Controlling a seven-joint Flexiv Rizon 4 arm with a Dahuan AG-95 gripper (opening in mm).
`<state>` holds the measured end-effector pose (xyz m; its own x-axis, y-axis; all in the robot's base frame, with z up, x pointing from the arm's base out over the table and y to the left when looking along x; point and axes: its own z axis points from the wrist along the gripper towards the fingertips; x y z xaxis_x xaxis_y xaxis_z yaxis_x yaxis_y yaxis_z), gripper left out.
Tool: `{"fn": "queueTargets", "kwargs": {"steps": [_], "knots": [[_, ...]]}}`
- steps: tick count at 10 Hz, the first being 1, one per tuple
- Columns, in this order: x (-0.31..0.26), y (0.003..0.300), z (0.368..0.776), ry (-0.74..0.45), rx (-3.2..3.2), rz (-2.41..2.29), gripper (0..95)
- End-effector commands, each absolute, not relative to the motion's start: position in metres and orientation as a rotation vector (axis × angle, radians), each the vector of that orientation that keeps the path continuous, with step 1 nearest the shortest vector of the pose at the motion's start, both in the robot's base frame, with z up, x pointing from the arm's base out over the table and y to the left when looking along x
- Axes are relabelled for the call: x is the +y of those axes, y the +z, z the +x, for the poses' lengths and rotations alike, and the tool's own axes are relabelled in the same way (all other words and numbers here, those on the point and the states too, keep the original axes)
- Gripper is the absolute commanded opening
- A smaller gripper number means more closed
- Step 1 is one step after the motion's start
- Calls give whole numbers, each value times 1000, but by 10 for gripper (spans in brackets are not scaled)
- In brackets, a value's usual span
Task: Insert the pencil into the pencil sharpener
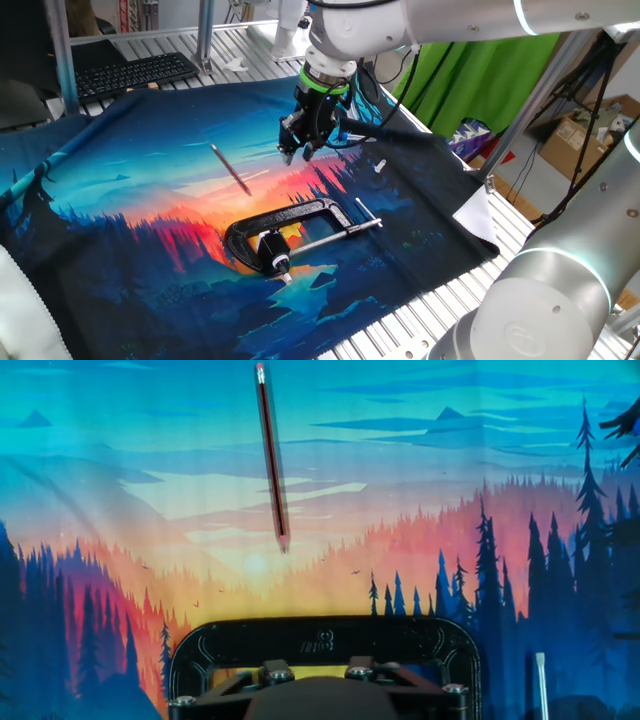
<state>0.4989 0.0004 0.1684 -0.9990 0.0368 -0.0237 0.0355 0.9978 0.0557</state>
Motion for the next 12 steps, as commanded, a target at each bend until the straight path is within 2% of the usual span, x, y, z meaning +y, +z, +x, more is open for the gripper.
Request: {"fn": "queueTargets", "kwargs": {"steps": [1,12], "knots": [[1,166,500,87,3116,57,0],[12,106,513,95,3112,69,0]]}}
